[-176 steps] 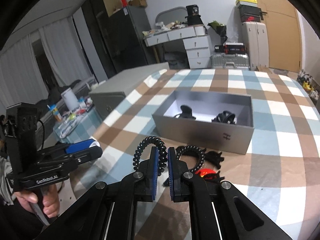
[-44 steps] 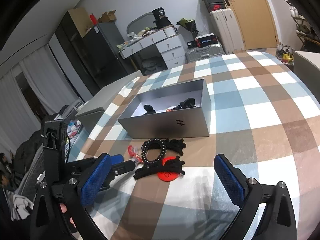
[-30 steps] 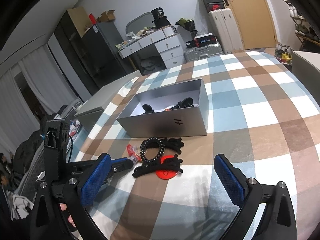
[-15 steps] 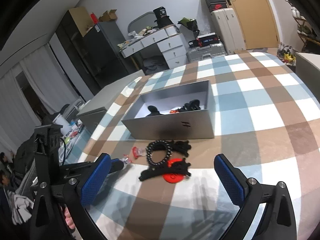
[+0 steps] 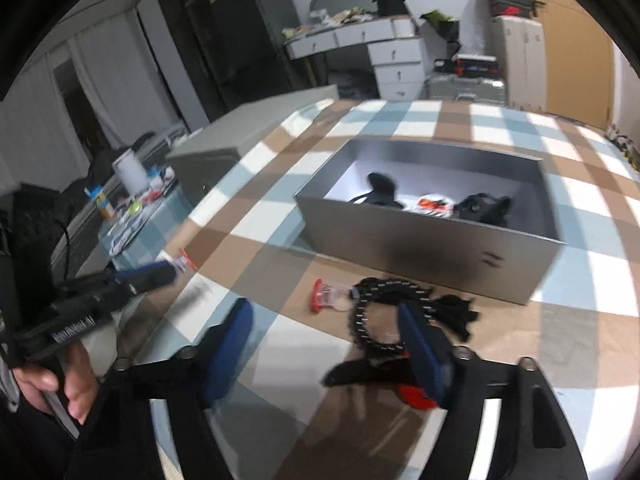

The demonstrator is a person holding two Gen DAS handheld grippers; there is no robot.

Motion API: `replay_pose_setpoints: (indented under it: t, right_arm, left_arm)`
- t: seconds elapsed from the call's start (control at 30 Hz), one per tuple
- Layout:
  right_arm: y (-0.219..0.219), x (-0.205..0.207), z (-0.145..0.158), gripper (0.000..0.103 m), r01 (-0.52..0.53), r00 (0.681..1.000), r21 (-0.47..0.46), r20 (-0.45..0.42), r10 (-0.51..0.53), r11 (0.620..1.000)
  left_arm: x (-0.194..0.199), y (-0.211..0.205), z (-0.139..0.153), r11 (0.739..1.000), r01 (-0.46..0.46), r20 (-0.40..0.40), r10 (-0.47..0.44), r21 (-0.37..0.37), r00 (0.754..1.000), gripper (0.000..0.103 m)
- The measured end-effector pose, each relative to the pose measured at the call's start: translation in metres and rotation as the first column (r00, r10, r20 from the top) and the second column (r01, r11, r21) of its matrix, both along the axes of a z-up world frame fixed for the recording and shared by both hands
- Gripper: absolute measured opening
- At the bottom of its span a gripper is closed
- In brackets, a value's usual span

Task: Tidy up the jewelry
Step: 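Lift the red-and-clear accessory with the left tool while the right tool grasps another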

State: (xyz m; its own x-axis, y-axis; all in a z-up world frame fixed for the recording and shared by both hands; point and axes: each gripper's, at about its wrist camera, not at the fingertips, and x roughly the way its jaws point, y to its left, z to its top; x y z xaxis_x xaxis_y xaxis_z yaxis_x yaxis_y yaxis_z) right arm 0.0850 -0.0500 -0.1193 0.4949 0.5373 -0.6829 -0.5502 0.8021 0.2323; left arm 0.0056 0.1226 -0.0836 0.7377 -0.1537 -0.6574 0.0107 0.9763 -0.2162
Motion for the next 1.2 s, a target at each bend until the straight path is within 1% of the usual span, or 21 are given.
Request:
replay_pose_setpoints:
  t: [0.03,0.1,0.17,0.23,0.33,0.37,0.43,0.5,0.57,0.63,0.7,0.73,0.8,0.9,1.03,1.13,1.2]
  right_arm:
    - [0.006,0.000,-0.001,0.062,-0.010,1.000,-0.013,0.006,0.010,1.000]
    - [0.014,0.001,-0.004,0.061,-0.012,1.000,-0.047,0.019,0.013,0.999]
    - [0.021,0.004,-0.007,0.052,-0.017,1.000,-0.070,0.011,0.018,0.997]
    - [0.026,0.007,-0.011,0.048,-0.019,1.000,-0.092,-0.002,0.019,0.996]
    - [0.034,0.008,-0.013,0.047,-0.011,1.000,-0.130,0.017,0.013,0.991]
    - [0.036,0.010,-0.015,0.044,-0.001,1.000,-0.153,0.024,0.005,0.988]
    - [0.039,0.012,-0.017,0.040,0.003,1.000,-0.170,0.019,0.000,0.985]
    - [0.040,0.015,-0.019,0.039,0.004,1.000,-0.172,0.011,-0.002,0.985]
    - [0.043,0.017,-0.022,0.033,0.014,1.000,-0.195,0.012,-0.012,0.981]
    - [0.045,0.018,-0.022,0.028,0.028,0.999,-0.218,0.030,-0.022,0.976]
    - [0.046,0.018,-0.022,0.021,0.034,0.999,-0.229,0.039,-0.026,0.973]
    - [0.046,0.018,-0.022,0.016,0.034,0.999,-0.226,0.038,-0.026,0.973]
    - [0.044,0.017,-0.022,0.015,0.039,0.999,-0.219,0.038,-0.032,0.975]
    - [0.038,0.014,-0.019,0.015,0.037,0.999,-0.183,0.036,-0.031,0.982]
    - [0.030,0.007,-0.011,0.015,0.035,0.998,-0.141,0.047,-0.028,0.989]
    - [0.021,0.002,-0.002,0.015,0.036,0.998,-0.098,0.055,-0.031,0.995]
    - [0.012,-0.001,0.006,0.015,0.040,0.998,-0.048,0.052,-0.038,0.998]
  left_arm:
    - [-0.001,0.003,0.001,1.000,-0.004,0.002,0.004,-0.005,1.000,0.001]
    - [-0.004,0.011,0.001,0.999,-0.021,0.006,0.022,-0.023,1.000,0.001]
    - [-0.008,0.015,0.001,0.999,-0.025,0.011,0.025,-0.031,1.000,0.001]
    - [-0.012,0.019,0.001,0.999,-0.031,0.021,0.032,-0.025,0.999,0.001]
    - [-0.013,0.027,0.001,0.999,-0.035,0.023,0.036,-0.039,0.999,0.001]
    - [-0.014,0.029,0.001,0.998,-0.037,0.024,0.038,-0.042,0.999,0.001]
    - [-0.015,0.033,0.001,0.998,-0.039,0.028,0.041,-0.056,0.999,0.001]
    - [-0.015,0.036,0.001,0.997,-0.041,0.032,0.043,-0.066,0.999,0.001]
    - [-0.016,0.038,0.002,0.996,-0.039,0.034,0.042,-0.075,0.999,0.001]
    - [-0.016,0.038,0.002,0.996,-0.037,0.034,0.040,-0.079,0.999,0.001]
    - [-0.016,0.038,0.001,0.996,-0.031,0.033,0.034,-0.081,0.999,0.001]
    - [-0.017,0.038,0.001,0.996,-0.032,0.033,0.035,-0.080,0.999,0.001]
    - [-0.017,0.037,0.001,0.996,-0.029,0.029,0.032,-0.083,0.999,0.001]
    - [-0.017,0.038,0.001,0.996,-0.033,0.026,0.035,-0.082,0.999,0.001]
    - [-0.016,0.038,0.005,0.993,-0.032,0.033,0.036,-0.116,0.999,0.001]
    - [-0.016,0.033,0.013,0.994,-0.025,0.057,0.031,-0.108,0.998,0.001]
    - [-0.014,0.027,0.019,0.995,-0.013,0.067,0.020,-0.103,0.998,0.001]
